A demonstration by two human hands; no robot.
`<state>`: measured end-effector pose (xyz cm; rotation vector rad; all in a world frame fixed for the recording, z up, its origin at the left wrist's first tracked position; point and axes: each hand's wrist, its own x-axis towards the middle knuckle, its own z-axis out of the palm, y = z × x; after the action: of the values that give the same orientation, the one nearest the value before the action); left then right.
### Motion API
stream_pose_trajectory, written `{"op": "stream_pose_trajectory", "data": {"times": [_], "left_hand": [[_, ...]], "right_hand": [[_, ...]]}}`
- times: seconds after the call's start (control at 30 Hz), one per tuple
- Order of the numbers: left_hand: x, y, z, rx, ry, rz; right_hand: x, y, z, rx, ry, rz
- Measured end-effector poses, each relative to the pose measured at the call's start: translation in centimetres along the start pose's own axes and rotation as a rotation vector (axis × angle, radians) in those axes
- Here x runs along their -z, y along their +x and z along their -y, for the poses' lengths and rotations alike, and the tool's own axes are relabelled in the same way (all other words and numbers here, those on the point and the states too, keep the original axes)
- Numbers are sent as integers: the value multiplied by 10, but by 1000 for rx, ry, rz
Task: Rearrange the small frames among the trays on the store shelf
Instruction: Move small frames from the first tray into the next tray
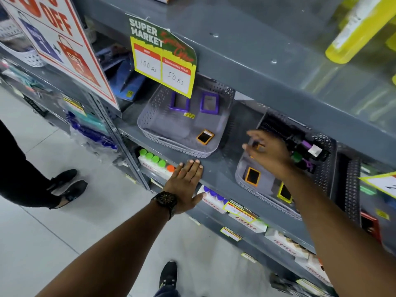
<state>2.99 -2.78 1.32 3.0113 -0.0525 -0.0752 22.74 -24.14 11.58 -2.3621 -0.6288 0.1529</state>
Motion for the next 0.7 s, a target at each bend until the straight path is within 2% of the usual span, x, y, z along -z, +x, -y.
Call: {"op": "stream_pose_trajectory", "data": {"times": [0.1,0.17,0.33,0.53,0.7], "left_hand": [[-2,0,2,-4,7,-1],[-4,1,3,-12,-2,-19],[-4,0,7,-33,-40,-45],[-5,1,5,-12,-21,-29],[-6,-1,5,-20,-9,-39]], "right_hand": [[-17,28,30,137,12,2],[-33,46,45,195,1,71],[-64,71,63,224,-69,209],[-83,88,79,238,-454,390],[-95,96,80,232,-621,424]]}}
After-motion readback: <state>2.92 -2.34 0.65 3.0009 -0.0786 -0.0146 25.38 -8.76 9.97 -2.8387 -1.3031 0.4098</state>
